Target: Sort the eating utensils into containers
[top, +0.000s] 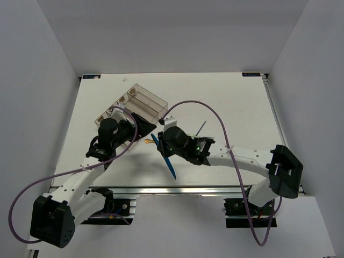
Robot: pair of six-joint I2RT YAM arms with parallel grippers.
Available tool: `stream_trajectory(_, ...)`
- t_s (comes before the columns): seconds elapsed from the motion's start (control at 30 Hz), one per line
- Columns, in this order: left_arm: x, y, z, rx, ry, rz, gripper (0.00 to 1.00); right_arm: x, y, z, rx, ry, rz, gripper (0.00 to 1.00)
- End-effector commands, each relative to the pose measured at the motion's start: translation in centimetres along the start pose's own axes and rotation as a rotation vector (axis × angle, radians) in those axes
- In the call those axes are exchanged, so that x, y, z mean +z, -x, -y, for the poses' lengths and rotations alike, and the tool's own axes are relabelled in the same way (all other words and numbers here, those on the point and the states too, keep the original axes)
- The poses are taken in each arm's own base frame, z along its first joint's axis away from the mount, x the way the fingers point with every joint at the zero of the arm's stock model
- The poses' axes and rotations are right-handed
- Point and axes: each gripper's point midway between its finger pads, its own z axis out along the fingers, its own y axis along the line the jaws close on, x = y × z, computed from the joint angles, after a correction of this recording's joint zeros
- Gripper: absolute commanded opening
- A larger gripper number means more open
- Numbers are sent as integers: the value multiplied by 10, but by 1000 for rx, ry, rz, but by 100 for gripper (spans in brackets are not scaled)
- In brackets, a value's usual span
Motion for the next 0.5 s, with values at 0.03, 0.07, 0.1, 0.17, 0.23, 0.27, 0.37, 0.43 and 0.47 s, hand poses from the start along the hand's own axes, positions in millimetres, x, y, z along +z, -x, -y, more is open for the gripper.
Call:
stream_trajectory(0.03, 4, 1, 0, -13, 3, 20, 92, -16, 44, -27, 4, 69, 134, 0)
stream_trajectory(0.07, 5, -1, -4, -15, 18, 11, 91, -17, 46, -28, 1, 67, 142, 0)
stream_trajectory(0.1, 5, -3, -6, -14, 26, 6, 90, -17, 46, -29, 1, 69, 143, 0)
stream_trajectory(0.17, 5, -4, -6, -21, 26, 2, 87, -16, 51, -28, -1, 51, 159, 0)
stream_trajectory(0.23, 5, -6, -6, -28, 25, -3, 82, -13, 52, -26, -8, 35, 161, 0)
stream_trajectory(0.27, 6, -6, -5, -35, 21, -3, 81, -12, 53, -25, -13, 25, 166, 0)
stream_trajectory(0.37, 7, -9, -4, -45, 22, -14, 75, -9, 58, -27, -22, 17, 174, 0)
stream_trajectory(0.43, 8, -10, -3, -49, 19, -19, 70, -7, 64, -28, -28, 11, 184, 0)
stream_trajectory(0.47, 9, -11, -1, -54, 8, -24, 67, -7, 66, -28, -34, 6, 191, 0)
